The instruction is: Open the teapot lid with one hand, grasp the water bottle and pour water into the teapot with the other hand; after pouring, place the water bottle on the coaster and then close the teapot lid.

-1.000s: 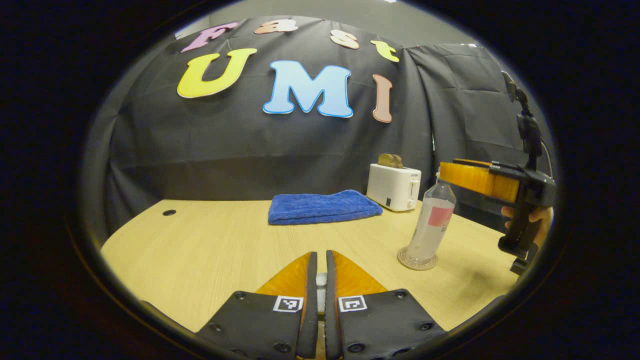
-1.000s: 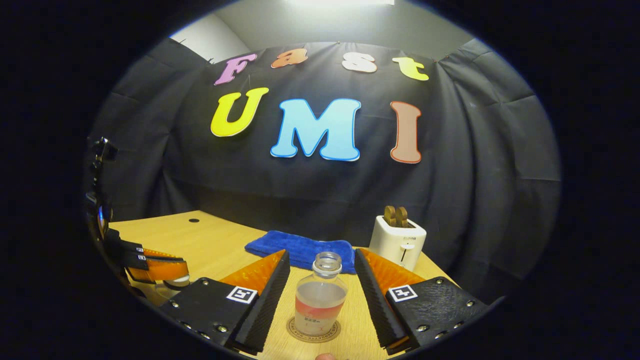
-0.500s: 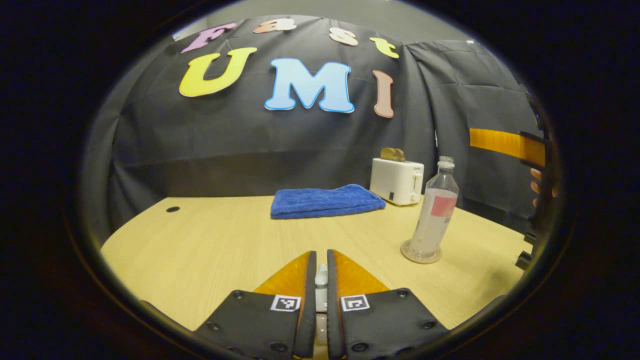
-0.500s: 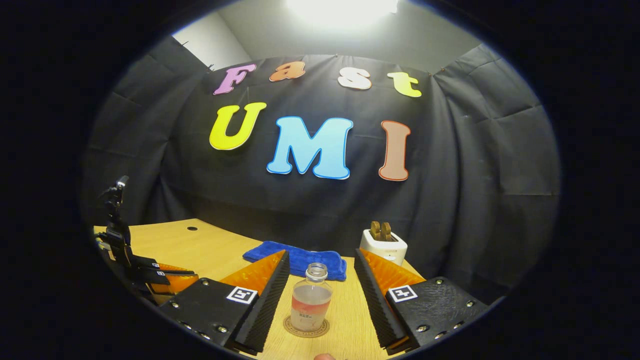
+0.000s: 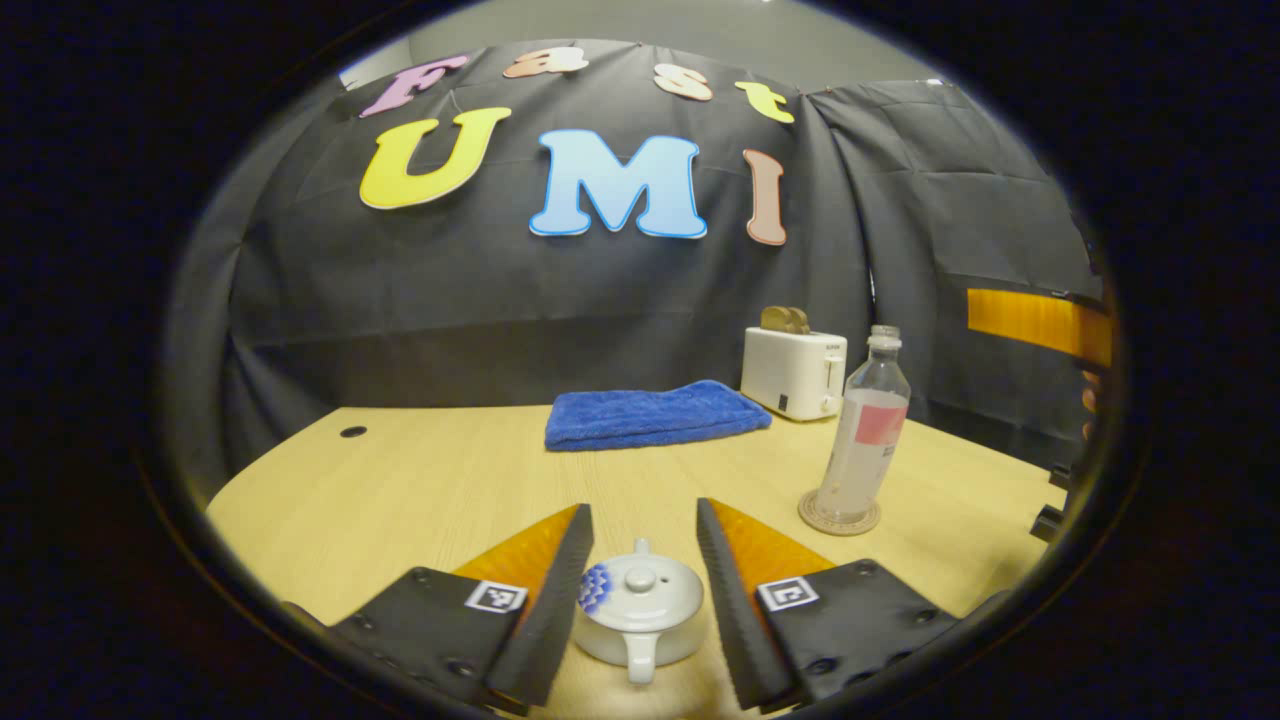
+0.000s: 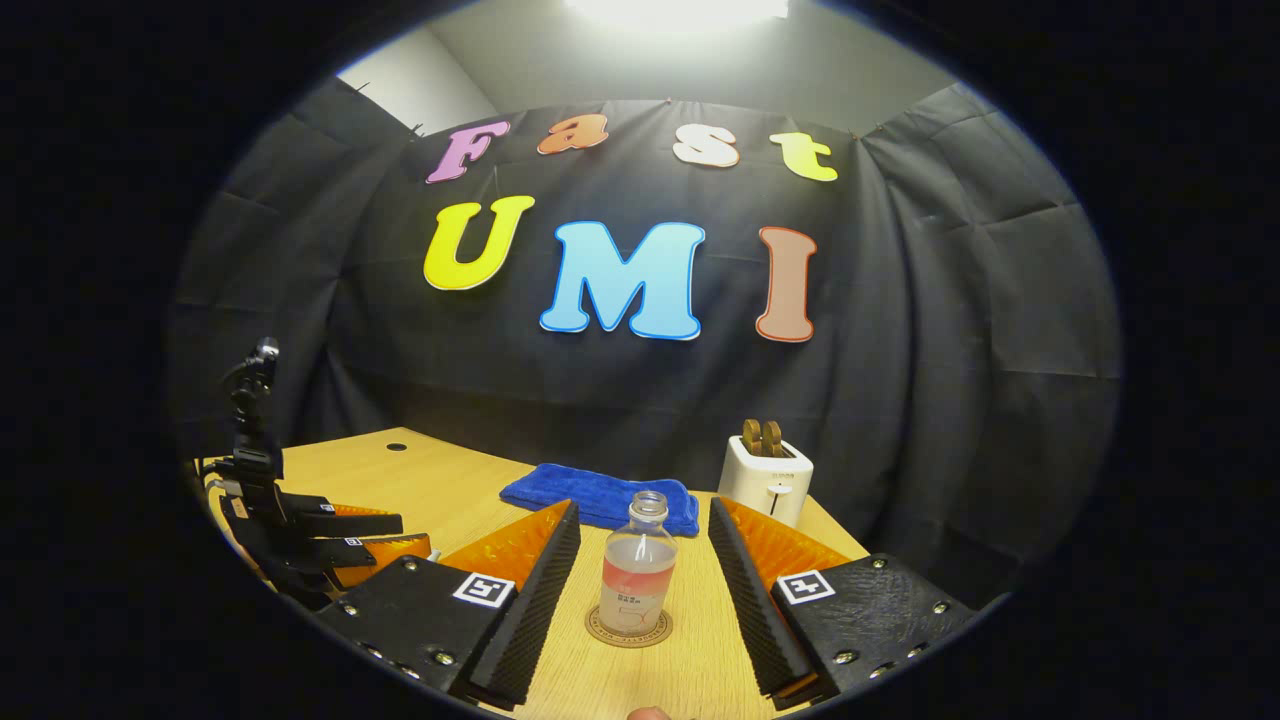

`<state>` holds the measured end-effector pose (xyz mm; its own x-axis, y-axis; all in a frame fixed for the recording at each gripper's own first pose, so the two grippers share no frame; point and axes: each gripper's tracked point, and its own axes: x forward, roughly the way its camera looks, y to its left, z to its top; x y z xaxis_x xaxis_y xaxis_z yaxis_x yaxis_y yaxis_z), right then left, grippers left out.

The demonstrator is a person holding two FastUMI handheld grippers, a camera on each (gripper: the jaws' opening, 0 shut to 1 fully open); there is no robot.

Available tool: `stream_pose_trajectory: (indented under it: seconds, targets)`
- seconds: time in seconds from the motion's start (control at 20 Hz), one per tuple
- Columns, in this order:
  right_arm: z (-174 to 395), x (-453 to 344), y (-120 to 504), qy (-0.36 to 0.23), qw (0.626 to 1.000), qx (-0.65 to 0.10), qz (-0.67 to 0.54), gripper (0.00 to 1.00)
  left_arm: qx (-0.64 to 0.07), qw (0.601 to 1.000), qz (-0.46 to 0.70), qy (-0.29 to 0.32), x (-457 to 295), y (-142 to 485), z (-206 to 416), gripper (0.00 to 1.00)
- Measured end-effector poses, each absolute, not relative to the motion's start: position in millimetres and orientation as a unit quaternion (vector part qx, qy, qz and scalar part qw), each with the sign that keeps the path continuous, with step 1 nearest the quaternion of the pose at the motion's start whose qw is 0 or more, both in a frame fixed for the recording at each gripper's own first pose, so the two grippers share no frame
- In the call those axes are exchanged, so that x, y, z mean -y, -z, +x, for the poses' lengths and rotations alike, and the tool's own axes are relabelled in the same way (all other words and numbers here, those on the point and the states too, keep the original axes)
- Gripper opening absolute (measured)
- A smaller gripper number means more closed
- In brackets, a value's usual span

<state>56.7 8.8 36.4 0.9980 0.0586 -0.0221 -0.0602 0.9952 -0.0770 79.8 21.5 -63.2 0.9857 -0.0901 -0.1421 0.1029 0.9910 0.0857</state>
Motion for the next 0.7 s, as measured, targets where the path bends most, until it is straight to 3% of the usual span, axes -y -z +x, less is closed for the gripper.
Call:
stream_pose_trajectory:
  seconds: [0.1, 0.25, 0.7]
  targets:
    - [54, -8, -34, -0.028, 0.999, -0.015, -0.032, 0.81, -0.053, 0.997, 0.049, 0.042, -22, 48, 75, 0.92]
    - [50, -3, -31, -0.023, 0.999, -0.019, -0.027, 0.81, -0.035, 0.997, 0.054, 0.034, -20, 28, 67, 0.99]
    - [34, 3, -16, -0.02, 0.999, -0.039, -0.024, 0.81, -0.001, 0.999, 0.045, 0.017, -7, -16, 37, 0.98]
